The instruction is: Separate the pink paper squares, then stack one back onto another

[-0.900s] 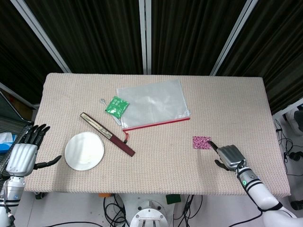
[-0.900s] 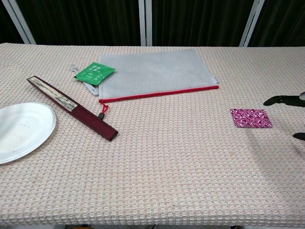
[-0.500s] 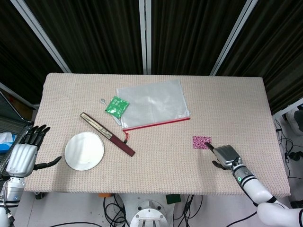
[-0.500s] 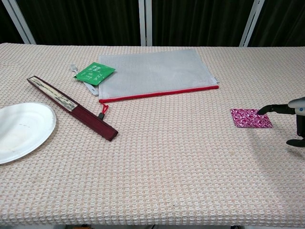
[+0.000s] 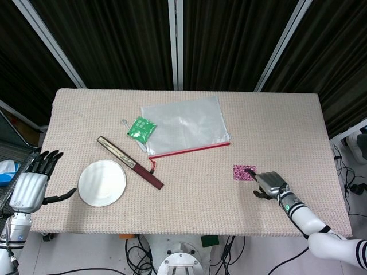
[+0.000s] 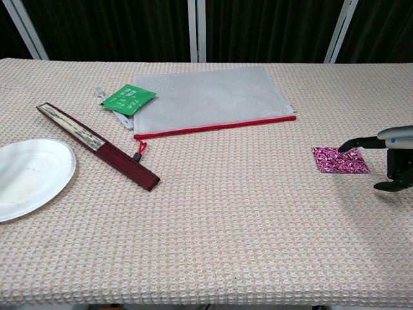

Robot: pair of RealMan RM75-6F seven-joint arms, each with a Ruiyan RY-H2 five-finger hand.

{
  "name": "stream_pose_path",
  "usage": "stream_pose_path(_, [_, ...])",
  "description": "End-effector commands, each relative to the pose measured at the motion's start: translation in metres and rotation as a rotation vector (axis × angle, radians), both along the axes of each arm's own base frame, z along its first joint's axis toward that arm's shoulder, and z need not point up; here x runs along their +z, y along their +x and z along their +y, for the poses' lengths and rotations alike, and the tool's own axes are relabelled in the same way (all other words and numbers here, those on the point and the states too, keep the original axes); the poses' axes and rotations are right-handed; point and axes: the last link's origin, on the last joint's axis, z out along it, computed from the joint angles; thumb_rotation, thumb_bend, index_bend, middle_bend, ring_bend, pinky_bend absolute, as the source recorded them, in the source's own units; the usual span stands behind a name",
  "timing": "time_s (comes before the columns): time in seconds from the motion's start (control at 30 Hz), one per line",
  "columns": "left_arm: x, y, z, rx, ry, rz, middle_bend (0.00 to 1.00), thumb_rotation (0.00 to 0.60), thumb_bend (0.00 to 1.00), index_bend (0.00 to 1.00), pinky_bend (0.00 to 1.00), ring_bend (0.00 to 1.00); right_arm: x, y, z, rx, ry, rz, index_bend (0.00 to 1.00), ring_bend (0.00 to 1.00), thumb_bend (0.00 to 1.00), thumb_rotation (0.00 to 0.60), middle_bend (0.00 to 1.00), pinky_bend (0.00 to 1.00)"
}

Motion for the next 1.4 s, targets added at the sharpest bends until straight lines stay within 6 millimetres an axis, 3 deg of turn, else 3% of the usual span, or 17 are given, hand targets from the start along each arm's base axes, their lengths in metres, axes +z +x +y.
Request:
stream_pose_path(0.03, [-0.001, 0.0, 0.001, 0.003, -0.004, 0.001, 0.1, 0.155, 0.07, 0.09, 0.23, 0.06, -0.004, 0.0, -0.004, -0.025, 0.031, -0.003, 0.0, 0.97, 1.0, 0.6, 1.0, 0.91])
stream_pose_path(0.37, [0.0, -0.002, 0.001, 0.024, -0.011, 0.006, 0.11, 0.158, 0.07, 0.09, 0.23, 0.06, -0.005, 0.003, -0.002, -0.04, 0.088, 0.006, 0.01, 0.97, 1.0, 0.6, 1.0, 0.91])
stream_pose_path(1.1, [0.0, -0.003, -0.006, 0.03, -0.022, 0.008, 0.11, 0.158, 0.07, 0.09, 0.23, 0.06, -0.001, 0.011, 0.064, 0.052, 0.17, 0.014, 0.02, 0.97, 1.0, 0.6, 1.0, 0.91])
stream_pose_path(1.4, [0.001, -0.004, -0.006, 0.033, -0.028, 0.0, 0.11, 0.159, 0.07, 0.09, 0.23, 0.06, 0.014, 0.018, 0.049, 0.111, 0.017, -0.033, 0.02, 0.97, 1.0, 0.6, 1.0, 0.91])
